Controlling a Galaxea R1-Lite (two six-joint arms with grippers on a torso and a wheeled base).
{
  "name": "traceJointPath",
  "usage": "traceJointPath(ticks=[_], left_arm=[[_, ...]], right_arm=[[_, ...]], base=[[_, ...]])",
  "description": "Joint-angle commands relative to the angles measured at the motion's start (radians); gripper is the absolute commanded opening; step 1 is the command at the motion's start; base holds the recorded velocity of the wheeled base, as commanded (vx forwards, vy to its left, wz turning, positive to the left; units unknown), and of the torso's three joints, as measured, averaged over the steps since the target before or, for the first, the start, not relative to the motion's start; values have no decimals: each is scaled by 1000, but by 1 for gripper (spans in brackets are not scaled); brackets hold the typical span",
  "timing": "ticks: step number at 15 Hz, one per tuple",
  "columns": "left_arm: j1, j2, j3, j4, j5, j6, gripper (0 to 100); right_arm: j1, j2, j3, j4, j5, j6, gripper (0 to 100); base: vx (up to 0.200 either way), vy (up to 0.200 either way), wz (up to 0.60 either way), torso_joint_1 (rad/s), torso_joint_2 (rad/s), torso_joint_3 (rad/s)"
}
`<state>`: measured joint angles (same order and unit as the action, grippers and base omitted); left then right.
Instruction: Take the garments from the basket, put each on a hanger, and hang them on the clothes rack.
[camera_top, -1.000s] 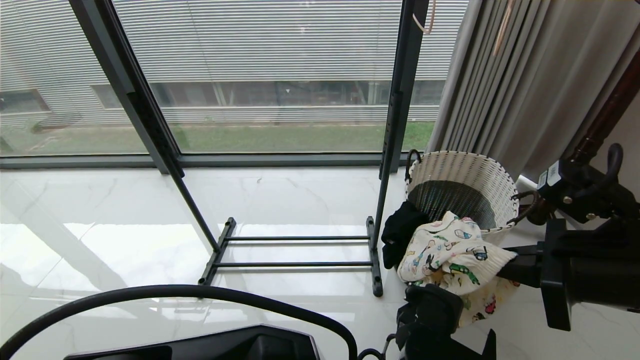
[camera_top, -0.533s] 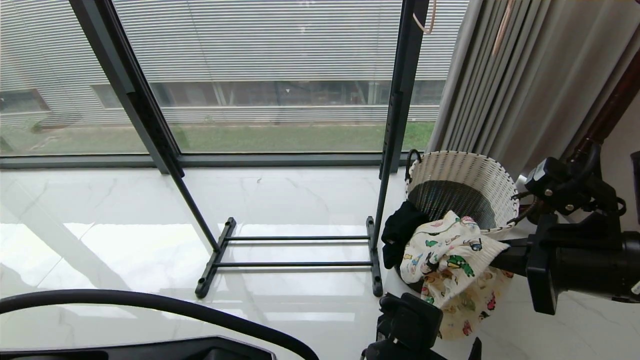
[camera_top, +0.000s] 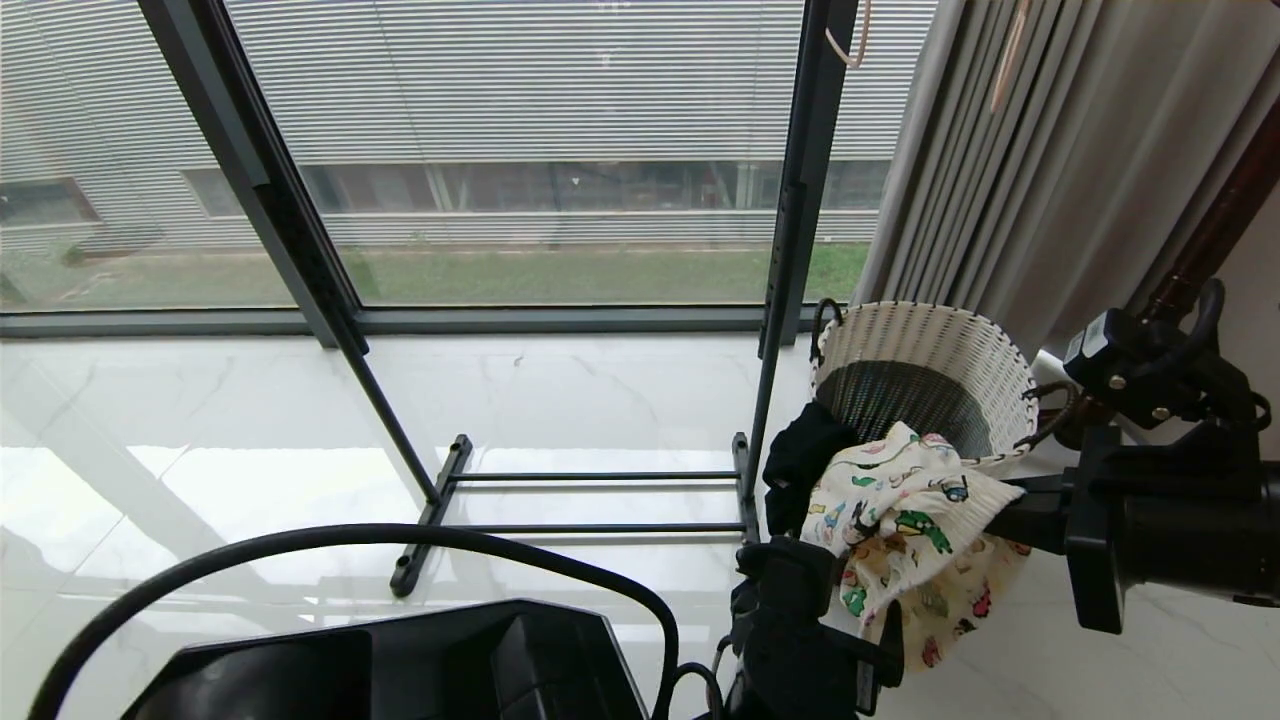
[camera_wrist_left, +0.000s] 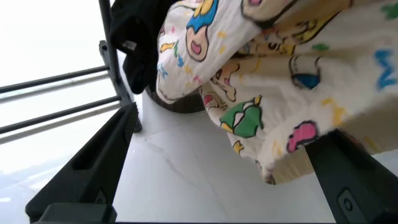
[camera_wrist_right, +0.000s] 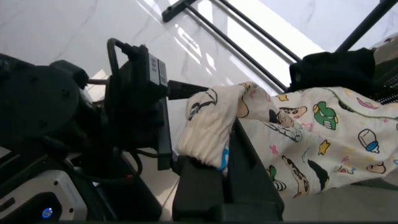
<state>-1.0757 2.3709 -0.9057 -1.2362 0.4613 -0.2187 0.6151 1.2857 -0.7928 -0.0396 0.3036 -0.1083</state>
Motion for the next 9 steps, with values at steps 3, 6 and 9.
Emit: traceJointPath(ticks=[3,6,9], left_arm=[[25,157,-32,1,11,1,100],[25,163,-30,1,11,-1,100],[25,156,-25,0,11,1,0]], right_arm=[[0,-28,-2,3,-1,1,0],[0,-31,-2,6,-1,-1,0],[0,-31,0,6,-3,-1,0]], base=[[0,0,0,0,0,0],[0,0,0,0,0,0],[0,0,0,0,0,0]])
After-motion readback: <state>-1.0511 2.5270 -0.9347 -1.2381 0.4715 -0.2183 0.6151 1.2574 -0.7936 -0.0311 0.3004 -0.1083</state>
